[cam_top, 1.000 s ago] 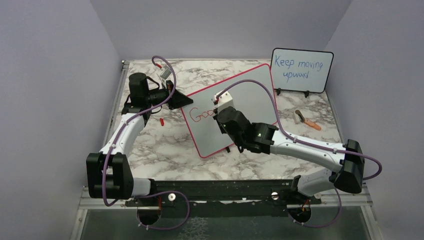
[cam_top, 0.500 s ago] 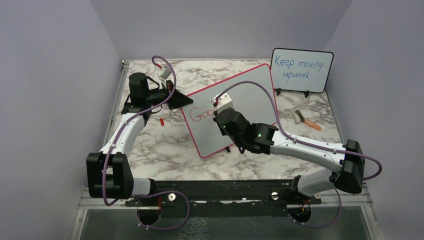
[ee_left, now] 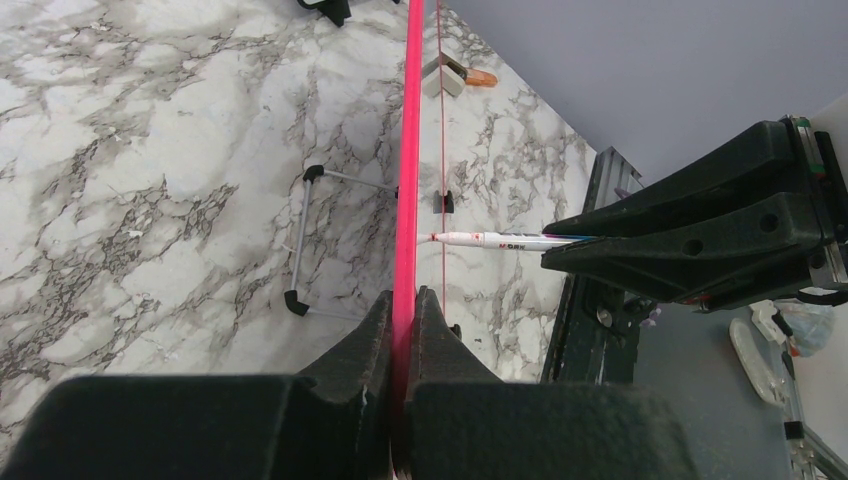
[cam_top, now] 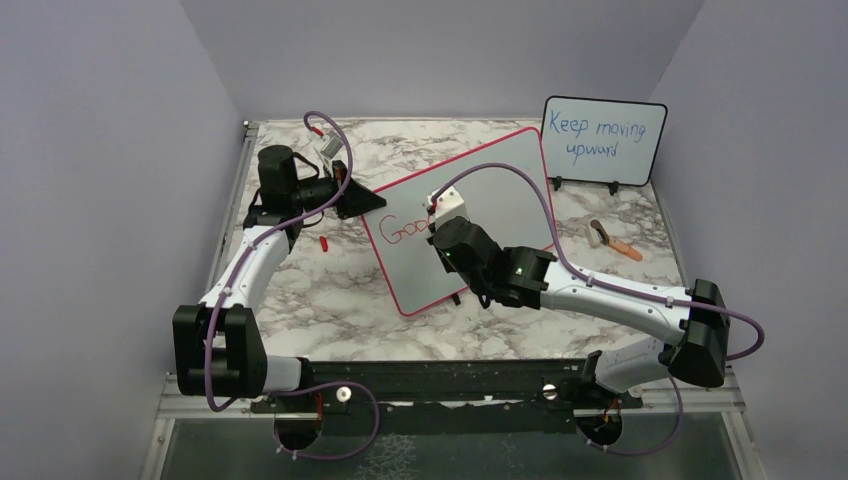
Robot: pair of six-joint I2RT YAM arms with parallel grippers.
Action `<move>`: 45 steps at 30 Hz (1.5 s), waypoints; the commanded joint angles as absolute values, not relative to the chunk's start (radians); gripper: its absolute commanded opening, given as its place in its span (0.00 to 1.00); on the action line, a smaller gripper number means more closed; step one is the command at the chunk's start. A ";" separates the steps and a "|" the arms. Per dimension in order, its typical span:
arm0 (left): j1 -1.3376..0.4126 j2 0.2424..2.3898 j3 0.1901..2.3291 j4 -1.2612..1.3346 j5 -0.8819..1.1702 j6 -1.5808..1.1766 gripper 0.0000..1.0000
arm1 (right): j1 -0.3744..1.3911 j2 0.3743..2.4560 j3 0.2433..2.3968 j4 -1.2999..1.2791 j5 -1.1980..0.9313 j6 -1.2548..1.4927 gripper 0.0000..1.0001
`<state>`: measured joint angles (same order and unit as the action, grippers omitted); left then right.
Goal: Write a sentence on the whiteboard
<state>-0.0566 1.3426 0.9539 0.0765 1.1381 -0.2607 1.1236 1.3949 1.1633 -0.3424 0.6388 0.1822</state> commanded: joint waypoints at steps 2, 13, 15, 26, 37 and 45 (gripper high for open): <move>-0.086 1.369 0.945 0.007 1.143 -0.176 0.00 | 1.109 1.390 1.152 -0.368 0.689 0.181 0.01; -0.086 1.367 0.945 0.008 1.144 -0.175 0.00 | 1.105 1.388 1.159 -0.365 0.694 0.178 0.01; -0.086 1.369 0.945 0.007 1.144 -0.175 0.00 | 1.105 1.386 1.160 -0.365 0.696 0.177 0.01; -0.086 1.367 0.945 0.006 1.145 -0.176 0.00 | 1.099 1.368 1.160 -0.344 0.701 0.169 0.01; -0.086 1.367 0.945 0.007 1.143 -0.176 0.00 | 1.098 1.311 1.175 -0.274 0.658 0.143 0.01; -0.087 1.368 0.944 0.007 1.145 -0.176 0.00 | 1.091 1.338 1.219 -0.229 0.644 0.098 0.01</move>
